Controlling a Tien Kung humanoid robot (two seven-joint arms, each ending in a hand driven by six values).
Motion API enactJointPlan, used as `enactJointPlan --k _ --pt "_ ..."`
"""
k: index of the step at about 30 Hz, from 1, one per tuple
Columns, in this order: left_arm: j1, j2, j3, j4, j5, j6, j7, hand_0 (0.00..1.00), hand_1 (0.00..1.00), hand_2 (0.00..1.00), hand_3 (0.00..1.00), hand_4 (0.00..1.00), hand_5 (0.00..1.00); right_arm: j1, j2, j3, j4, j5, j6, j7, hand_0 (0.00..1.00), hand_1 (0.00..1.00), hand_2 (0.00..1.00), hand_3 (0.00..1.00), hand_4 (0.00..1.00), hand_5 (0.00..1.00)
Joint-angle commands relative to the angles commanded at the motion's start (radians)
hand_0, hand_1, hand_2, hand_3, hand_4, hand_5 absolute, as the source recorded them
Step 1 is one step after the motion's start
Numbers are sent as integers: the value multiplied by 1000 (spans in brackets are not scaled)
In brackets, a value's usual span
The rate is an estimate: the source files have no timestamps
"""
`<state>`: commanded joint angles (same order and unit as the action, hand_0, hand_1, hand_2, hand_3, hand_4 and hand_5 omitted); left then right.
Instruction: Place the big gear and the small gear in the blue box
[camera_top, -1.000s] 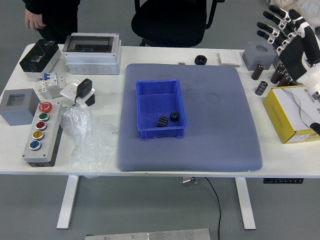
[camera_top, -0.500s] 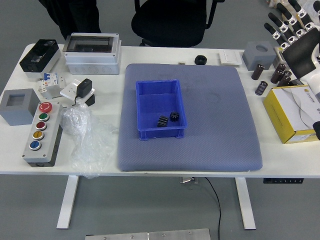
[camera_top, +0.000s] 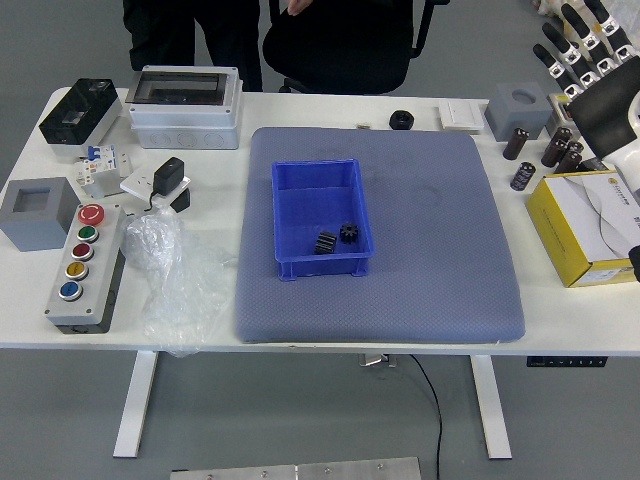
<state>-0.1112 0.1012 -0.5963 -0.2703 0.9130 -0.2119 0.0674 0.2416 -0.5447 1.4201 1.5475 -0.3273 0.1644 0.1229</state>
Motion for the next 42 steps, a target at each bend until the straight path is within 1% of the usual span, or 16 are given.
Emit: enactJointPlan --k 23,27,29,30,32,37,40,42 --pt "2 1 -8 -1 5 0 0 859 837 840 848 756 691 -14 5 16 -5 -43 4 -9 998 924 984 950 818 998" --pt "4 3 -23 -5 21 -1 0 859 837 840 848 756 691 -15 2 23 -2 -66 -3 -13 998 921 982 948 821 998" --pt "8 6 -52 -18 53 -6 0 859 837 840 848 756 691 -14 -2 27 -1 -89 -11 -17 998 921 982 948 821 998" --pt "14 13 -100 -50 109 -22 0 859 837 840 848 756 691 -9 -11 34 -2 -132 -28 -29 998 921 982 948 821 998" --pt "15 16 -121 -65 136 -29 -1 859 837 840 848 756 691 -7 -15 36 -2 -151 -33 -33 998 921 982 948 821 998" --pt "7 35 -245 -156 288 -68 -10 859 840 843 850 755 690 6 -32 46 -1 -257 -61 -64 998 924 983 946 820 998" --pt "3 43 -310 -186 363 -78 -13 859 838 841 849 756 691 12 -39 54 1 -327 -72 -89 998 921 982 938 820 998" --pt "2 44 -334 -195 399 -80 -14 859 838 841 849 756 691 15 -43 58 3 -367 -74 -99 998 921 982 938 820 998"
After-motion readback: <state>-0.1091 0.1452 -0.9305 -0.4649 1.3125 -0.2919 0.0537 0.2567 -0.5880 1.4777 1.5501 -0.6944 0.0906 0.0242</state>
